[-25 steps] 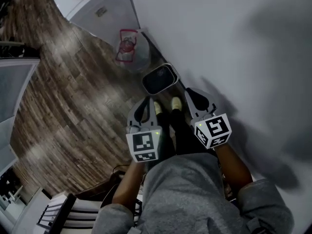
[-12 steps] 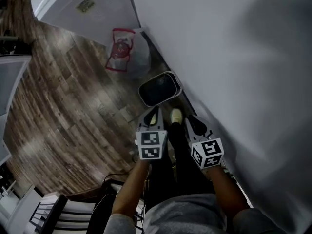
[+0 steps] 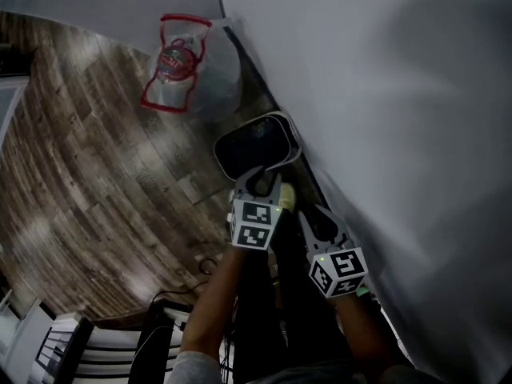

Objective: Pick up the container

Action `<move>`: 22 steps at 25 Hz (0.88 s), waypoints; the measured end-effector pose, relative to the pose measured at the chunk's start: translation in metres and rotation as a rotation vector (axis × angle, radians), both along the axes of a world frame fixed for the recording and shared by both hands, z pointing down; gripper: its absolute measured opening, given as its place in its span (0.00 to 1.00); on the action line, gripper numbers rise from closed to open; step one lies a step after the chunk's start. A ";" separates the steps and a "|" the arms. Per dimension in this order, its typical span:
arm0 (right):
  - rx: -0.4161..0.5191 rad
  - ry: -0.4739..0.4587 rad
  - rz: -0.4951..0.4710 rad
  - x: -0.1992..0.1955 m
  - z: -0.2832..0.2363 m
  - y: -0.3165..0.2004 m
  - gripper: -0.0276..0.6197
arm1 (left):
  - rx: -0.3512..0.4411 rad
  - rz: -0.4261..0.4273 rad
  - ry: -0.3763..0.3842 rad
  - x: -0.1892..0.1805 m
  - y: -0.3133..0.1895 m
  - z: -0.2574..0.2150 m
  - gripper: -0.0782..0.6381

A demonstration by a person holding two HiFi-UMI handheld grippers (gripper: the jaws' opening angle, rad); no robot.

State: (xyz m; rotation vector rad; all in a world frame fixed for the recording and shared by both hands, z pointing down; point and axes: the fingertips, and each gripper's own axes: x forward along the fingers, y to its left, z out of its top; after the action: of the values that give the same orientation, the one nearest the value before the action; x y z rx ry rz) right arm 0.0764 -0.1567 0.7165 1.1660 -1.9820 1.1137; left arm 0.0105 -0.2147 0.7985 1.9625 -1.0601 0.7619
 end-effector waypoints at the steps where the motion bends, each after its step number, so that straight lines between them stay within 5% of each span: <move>1: -0.002 0.004 0.010 0.003 0.009 0.001 0.19 | -0.001 0.027 0.009 0.007 0.001 0.015 0.32; 6: -0.008 0.014 0.054 0.015 0.043 0.007 0.19 | -0.022 0.155 0.017 0.046 0.006 0.083 0.38; 13: -0.017 -0.002 0.065 0.019 0.067 0.016 0.19 | -0.105 0.207 0.119 0.093 0.006 0.149 0.43; 22: -0.030 0.017 0.068 0.025 0.095 0.027 0.19 | -0.128 0.295 0.066 0.118 0.010 0.208 0.43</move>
State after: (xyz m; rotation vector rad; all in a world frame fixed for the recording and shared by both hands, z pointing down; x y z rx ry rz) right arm 0.1014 -0.1298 0.8113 1.2309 -1.9190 1.1598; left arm 0.1282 -0.2048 1.0064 2.0416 -0.6726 0.8924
